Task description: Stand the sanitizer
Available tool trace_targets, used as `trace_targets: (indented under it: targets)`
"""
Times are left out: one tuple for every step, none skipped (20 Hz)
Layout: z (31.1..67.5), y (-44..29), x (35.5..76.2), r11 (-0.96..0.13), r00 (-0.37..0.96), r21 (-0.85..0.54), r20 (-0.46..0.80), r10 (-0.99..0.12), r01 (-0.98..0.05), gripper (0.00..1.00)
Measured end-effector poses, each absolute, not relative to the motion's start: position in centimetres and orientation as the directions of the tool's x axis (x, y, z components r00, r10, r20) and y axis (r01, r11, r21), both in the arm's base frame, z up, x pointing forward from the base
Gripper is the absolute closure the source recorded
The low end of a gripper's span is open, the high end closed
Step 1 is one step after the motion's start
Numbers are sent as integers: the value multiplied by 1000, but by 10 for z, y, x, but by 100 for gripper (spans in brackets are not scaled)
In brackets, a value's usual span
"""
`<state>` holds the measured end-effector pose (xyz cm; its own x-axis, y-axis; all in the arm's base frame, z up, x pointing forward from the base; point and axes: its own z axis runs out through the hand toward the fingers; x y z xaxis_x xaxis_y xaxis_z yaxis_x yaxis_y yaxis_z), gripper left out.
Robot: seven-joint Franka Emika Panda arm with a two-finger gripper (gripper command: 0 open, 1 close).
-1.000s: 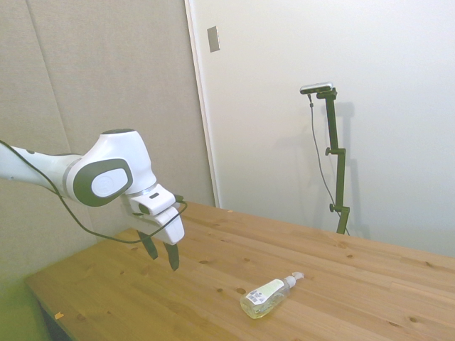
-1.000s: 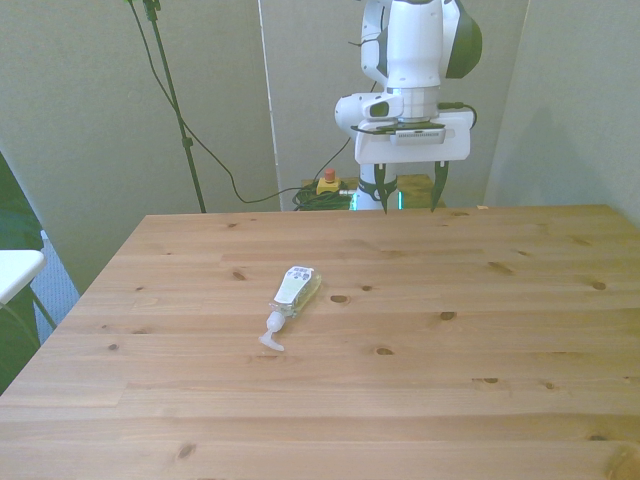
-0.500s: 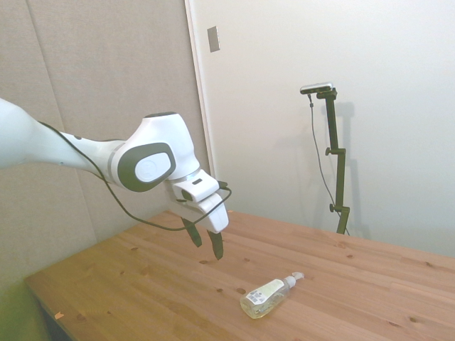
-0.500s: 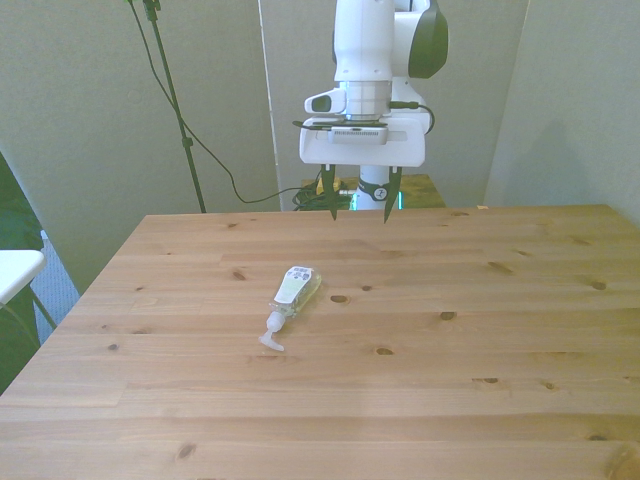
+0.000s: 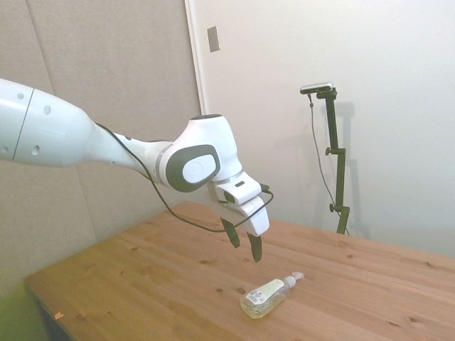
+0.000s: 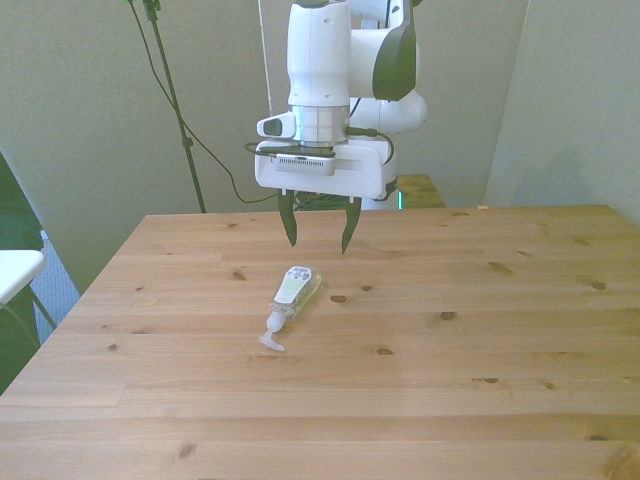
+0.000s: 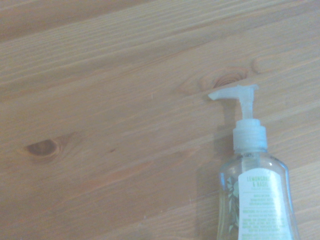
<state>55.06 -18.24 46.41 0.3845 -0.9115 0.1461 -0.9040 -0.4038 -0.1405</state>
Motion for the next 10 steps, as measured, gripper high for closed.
trace_targets:
  targets:
    - [461,-186,556,-396,376,-139,148,-915,-908,0]
    - [458,-190,563,-388,367,-140,152,-918,-911,0]
    - [453,-194,571,-380,358,-142,157,-920,-914,0]
    - [448,-199,579,-371,349,-141,161,-923,-918,0]
    - [442,-205,586,-362,339,-137,164,-926,-922,0]
    - [437,-210,593,-351,328,-134,167,-930,-927,0]
    - [432,-215,600,-343,320,-130,169,-932,-930,0]
    - [427,-220,605,-337,315,-125,170,-934,-933,0]
    - [421,-224,611,-333,311,-118,169,-935,-936,0]
    - [415,-227,615,-328,308,-112,168,-937,-938,0]
